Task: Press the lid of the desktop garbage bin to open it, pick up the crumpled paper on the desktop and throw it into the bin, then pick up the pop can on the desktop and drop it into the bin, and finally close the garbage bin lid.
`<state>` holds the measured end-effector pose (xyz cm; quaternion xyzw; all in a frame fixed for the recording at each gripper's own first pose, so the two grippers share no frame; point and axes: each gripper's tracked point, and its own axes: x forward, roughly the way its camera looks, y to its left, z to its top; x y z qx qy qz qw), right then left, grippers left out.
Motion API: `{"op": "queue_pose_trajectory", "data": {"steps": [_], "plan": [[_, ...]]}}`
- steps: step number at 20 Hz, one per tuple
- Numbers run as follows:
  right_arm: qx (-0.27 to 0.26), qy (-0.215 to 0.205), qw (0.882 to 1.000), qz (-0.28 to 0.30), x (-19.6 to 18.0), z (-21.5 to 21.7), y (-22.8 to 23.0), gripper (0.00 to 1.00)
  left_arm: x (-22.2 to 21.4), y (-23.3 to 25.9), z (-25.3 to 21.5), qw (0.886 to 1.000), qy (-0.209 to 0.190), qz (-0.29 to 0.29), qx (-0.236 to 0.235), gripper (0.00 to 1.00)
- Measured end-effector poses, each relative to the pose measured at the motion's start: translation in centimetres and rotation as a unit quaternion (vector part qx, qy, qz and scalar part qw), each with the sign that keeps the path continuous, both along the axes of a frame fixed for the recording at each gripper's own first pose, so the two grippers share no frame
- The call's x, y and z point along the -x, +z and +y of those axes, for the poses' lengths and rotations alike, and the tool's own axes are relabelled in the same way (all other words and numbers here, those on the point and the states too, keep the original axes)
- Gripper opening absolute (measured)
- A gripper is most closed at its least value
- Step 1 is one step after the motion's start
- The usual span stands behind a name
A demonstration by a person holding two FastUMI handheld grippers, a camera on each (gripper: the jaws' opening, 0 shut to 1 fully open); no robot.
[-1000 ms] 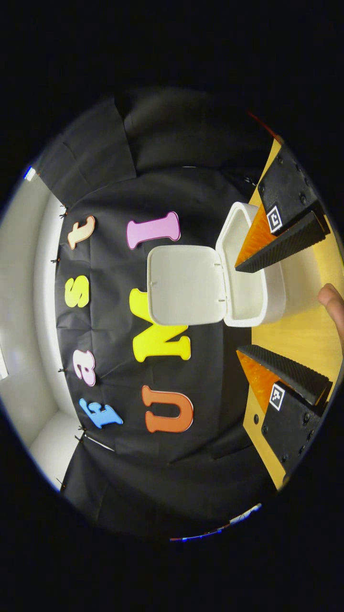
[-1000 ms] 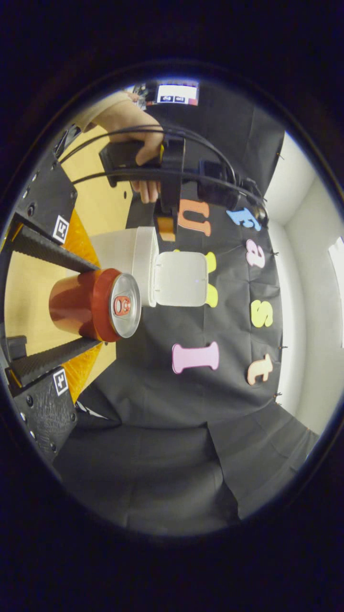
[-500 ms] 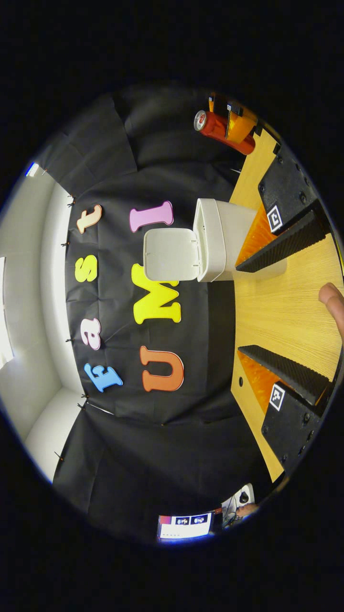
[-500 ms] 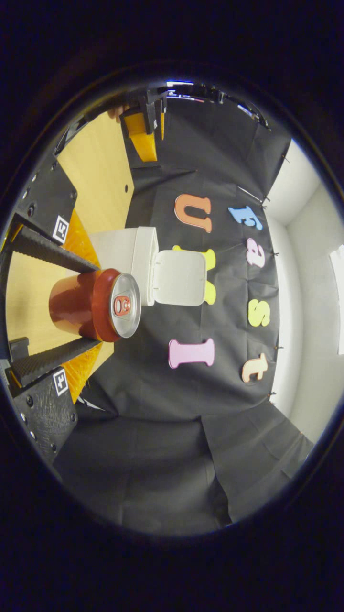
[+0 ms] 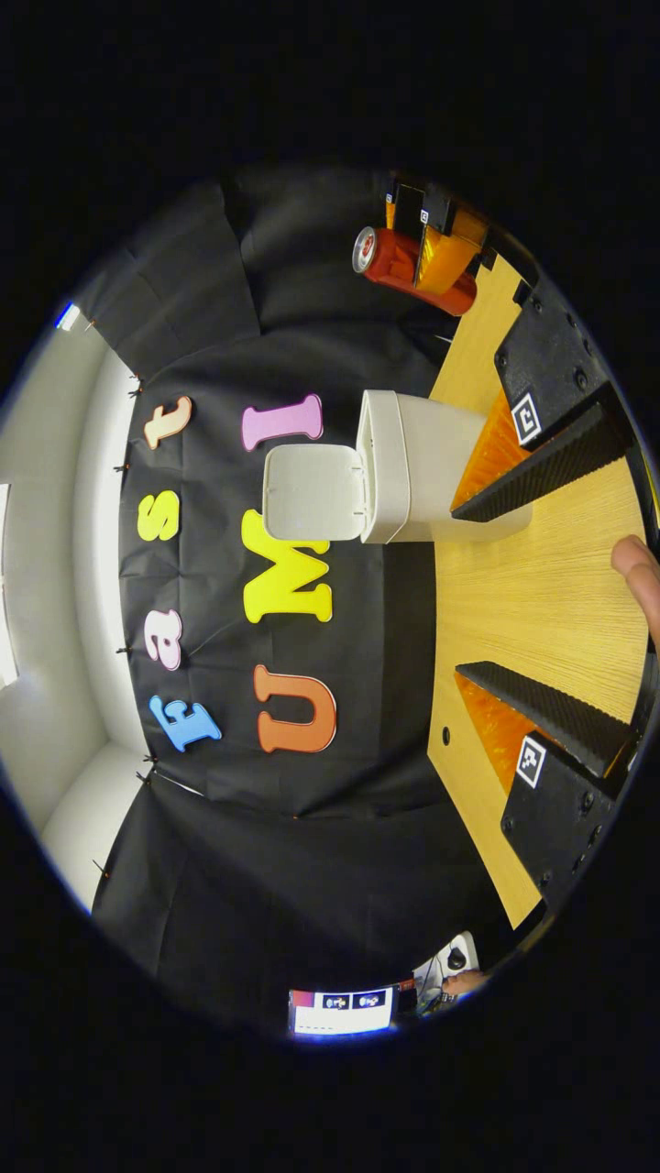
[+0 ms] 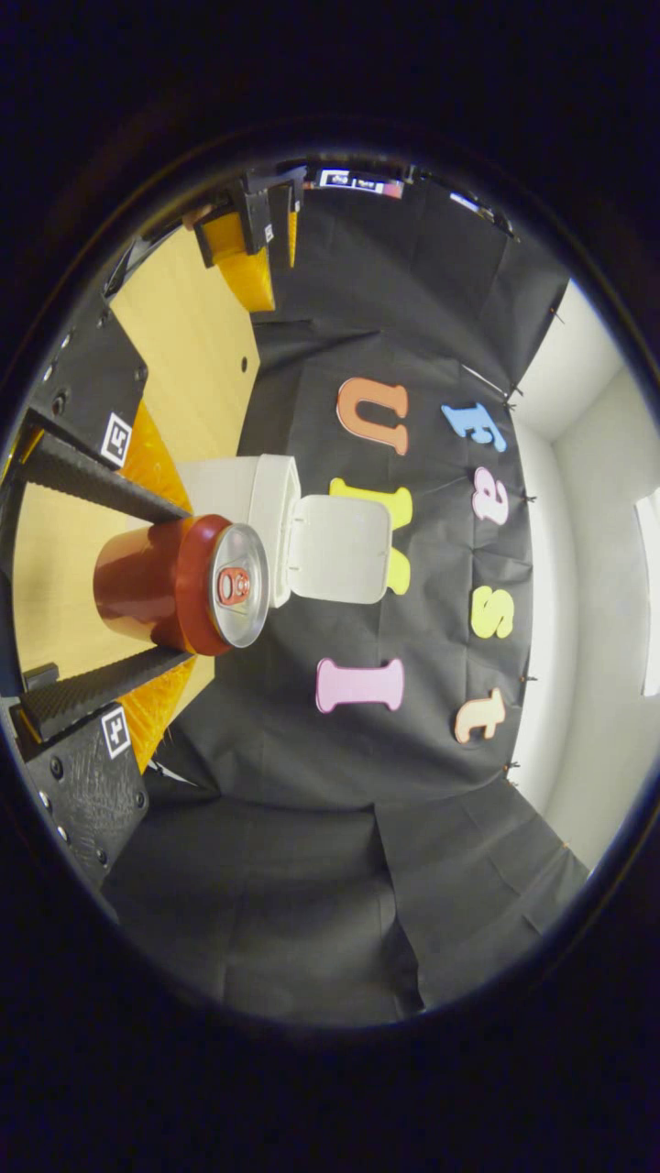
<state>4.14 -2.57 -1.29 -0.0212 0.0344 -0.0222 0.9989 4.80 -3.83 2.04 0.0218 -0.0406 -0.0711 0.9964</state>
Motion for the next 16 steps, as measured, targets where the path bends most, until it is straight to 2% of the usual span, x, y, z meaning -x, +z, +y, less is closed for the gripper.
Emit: {"op": "queue_pose_trajectory", "data": {"steps": [6, 10, 13, 16], "plan": [[0.008, 0.022, 0.999, -0.021, -4.7, 2.3, 6.2, 0.78, 0.1, -1.0, -0.2, 1.0, -0.017, 0.024, 0.005, 0.99], [-0.007, 0.031, 0.999, -0.029, -10.5, 3.8, 11.0, 0.8, 0.2, -0.8, 0.6, 1.0, -0.01, 0.026, -0.006, 0.99], [-0.01, 0.044, 0.998, -0.038, -15.1, 5.5, 14.5, 0.8, 0.3, -0.5, 1.2, 1.0, -0.009, 0.026, 0.002, 0.99], [0.003, 0.048, 0.998, -0.029, -20.2, 6.7, 15.4, 0.8, 0.3, -0.1, 2.0, 1.0, -0.004, 0.026, 0.015, 0.99]]}}
